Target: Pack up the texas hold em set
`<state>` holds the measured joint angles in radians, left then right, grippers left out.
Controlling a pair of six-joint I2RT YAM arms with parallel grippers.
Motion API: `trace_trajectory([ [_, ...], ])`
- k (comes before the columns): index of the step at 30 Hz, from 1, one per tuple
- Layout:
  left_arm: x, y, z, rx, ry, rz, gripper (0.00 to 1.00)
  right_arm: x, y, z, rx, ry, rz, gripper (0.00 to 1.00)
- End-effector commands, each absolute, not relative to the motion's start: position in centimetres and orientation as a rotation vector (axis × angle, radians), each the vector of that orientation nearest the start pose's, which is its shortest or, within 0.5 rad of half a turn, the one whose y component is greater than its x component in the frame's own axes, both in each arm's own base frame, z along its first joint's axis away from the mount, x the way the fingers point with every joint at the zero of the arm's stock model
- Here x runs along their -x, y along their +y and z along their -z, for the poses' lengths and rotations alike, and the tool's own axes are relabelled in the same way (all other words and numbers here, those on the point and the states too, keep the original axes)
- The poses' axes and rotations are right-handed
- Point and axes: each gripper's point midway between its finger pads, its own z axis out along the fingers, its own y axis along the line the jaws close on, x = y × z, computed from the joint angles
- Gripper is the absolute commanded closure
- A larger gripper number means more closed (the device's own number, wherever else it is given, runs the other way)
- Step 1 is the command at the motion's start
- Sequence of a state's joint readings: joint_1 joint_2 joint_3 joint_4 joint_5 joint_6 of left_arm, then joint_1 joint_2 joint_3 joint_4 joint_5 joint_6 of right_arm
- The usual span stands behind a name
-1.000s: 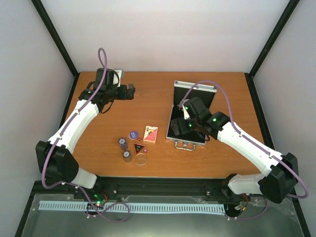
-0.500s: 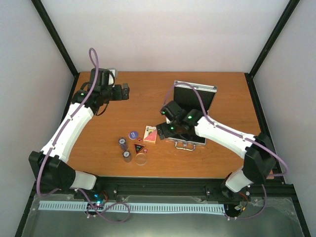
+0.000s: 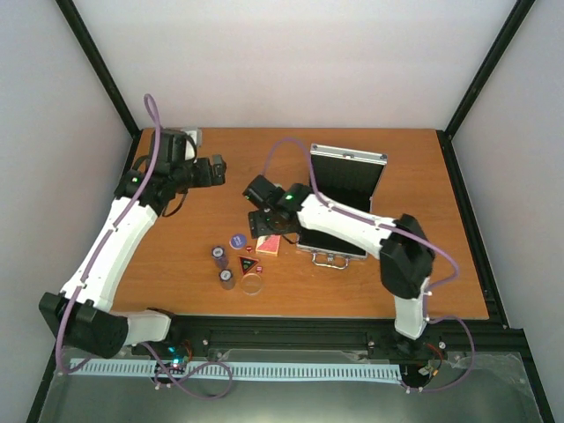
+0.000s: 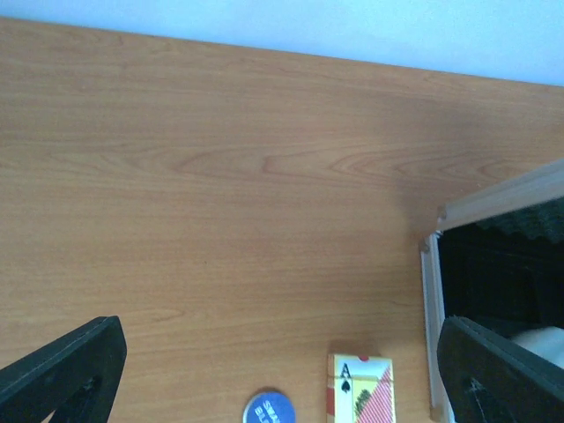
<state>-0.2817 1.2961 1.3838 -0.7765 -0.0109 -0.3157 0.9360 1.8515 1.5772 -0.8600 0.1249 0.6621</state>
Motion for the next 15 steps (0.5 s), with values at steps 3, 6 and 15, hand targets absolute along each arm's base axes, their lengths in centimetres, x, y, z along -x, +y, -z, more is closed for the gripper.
trace_trajectory([
  [3, -33.1, -10.9, -31.0, 0.07, 2.22, 0.457, 0.0, -27.3, 37.4, -10.8, 0.2, 2.818, -0.199, 0.09],
  [6, -32.2, -10.7, -31.1, 0.048, 2.219, 0.447, 0.0, -27.4, 37.4, -10.4, 0.127, 2.834, -0.185, 0.0],
  [15, -30.4, -10.6, -31.2, 0.022, 2.218, 0.464, 0.0, -27.4, 37.8, -8.0, 0.119, 2.913, -0.165, 0.0],
])
